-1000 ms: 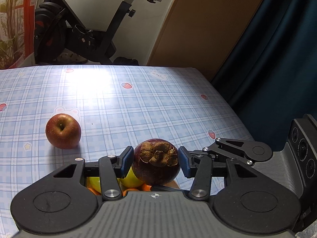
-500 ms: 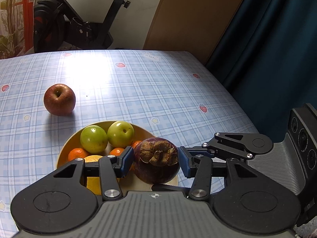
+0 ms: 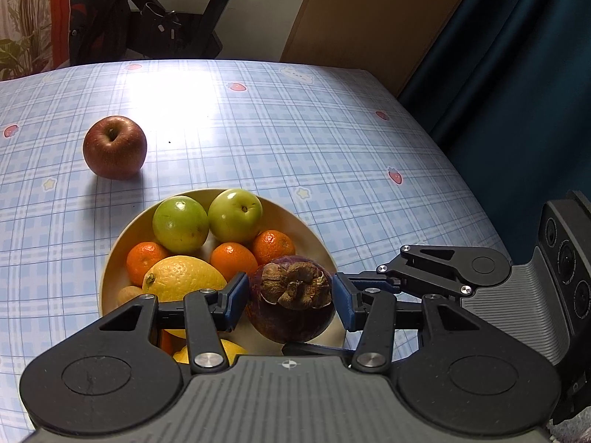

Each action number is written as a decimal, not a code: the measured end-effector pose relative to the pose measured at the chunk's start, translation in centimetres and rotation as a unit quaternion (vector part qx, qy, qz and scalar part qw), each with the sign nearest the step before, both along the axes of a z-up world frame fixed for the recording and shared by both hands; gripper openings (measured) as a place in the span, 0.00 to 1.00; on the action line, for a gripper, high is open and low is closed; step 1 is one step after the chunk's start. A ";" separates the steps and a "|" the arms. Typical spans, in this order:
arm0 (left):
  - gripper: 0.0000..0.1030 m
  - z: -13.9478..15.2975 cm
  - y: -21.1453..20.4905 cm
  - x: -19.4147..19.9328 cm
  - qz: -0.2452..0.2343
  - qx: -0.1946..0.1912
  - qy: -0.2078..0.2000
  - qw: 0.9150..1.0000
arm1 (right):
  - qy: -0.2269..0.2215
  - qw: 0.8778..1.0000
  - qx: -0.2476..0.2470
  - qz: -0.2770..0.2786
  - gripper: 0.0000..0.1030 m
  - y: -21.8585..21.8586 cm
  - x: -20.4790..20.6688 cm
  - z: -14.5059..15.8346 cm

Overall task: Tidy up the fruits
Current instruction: 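Carry the mangosteen in the left tool over the cream plate, then lower the mangosteen into the plate and open the left tool, then move the left tool to the red apple while the right tool approaches it, then close the left tool on the red apple and lift it, then carry the red apple in the left tool over the cream plate and lower it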

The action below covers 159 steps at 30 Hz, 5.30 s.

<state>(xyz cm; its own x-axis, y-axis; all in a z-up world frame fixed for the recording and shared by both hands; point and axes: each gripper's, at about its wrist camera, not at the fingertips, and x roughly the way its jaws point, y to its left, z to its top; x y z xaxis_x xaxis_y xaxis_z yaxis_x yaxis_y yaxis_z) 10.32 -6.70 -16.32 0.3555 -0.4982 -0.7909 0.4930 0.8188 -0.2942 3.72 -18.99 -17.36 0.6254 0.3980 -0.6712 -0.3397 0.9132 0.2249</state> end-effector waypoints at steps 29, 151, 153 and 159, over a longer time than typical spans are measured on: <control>0.50 -0.5 -0.2 0.7 0.006 0.005 0.009 1.000 | 0.026 0.999 -0.031 0.019 0.56 1.1 1.0 -1.2; 0.49 -2.5 10.4 17.0 0.131 -0.095 0.009 0.987 | -0.003 0.995 -0.056 0.079 0.57 4.6 21.1 -1.7; 0.49 -2.5 10.5 16.9 0.131 -0.097 0.011 0.987 | -0.002 0.995 -0.055 0.080 0.57 4.6 21.0 -1.6; 0.50 -2.1 10.6 16.2 0.130 -0.101 0.008 0.986 | -0.006 0.995 -0.053 0.079 0.57 4.4 20.5 -1.1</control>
